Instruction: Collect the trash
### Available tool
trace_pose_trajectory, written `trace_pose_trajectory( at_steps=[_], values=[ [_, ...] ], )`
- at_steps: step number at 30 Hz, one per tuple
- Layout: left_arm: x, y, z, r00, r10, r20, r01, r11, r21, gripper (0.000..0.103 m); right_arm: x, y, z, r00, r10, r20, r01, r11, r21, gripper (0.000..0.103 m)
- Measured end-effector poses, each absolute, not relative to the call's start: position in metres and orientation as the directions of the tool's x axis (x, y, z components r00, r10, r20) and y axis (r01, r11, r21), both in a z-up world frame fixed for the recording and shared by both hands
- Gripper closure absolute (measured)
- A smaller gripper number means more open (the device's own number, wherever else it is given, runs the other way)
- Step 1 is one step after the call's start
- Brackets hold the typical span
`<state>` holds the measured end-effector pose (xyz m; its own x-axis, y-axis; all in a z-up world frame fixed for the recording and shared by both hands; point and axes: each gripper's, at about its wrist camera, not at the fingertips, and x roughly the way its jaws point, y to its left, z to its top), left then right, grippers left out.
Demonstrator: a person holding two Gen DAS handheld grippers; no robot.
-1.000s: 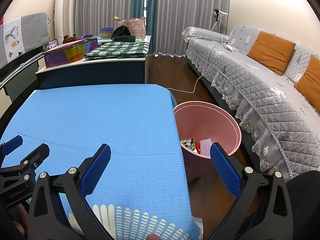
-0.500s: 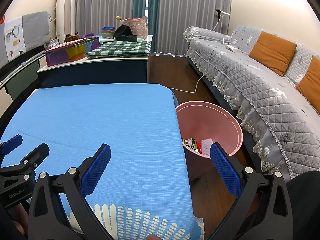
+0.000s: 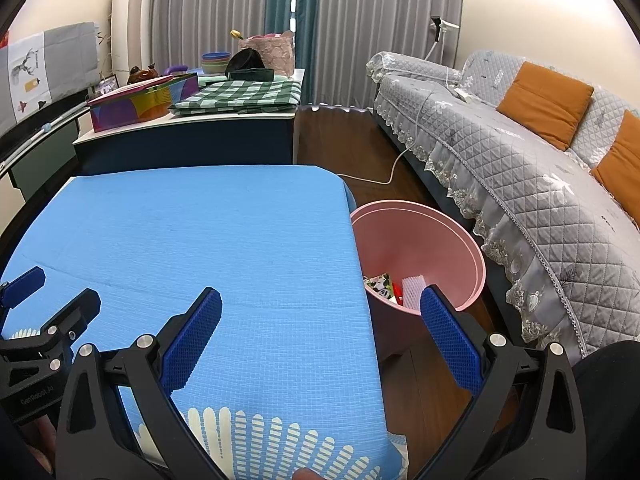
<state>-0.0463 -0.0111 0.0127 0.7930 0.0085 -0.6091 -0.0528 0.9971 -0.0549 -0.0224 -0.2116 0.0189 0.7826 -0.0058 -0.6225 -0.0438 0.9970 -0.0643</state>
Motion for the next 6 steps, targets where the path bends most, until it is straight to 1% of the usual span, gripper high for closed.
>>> trace_pose_trajectory(
  at_steps=[6],
  values=[
    [-0.044,-0.0131,0.0119,0.784,0.015,-0.621,-0.06,0.997,-0.052,0.008,-0.0226,-0.2115,0.0186,0.782,-0.007,-0.623,-0.044,0.997,-0.066,0.005]
  ],
)
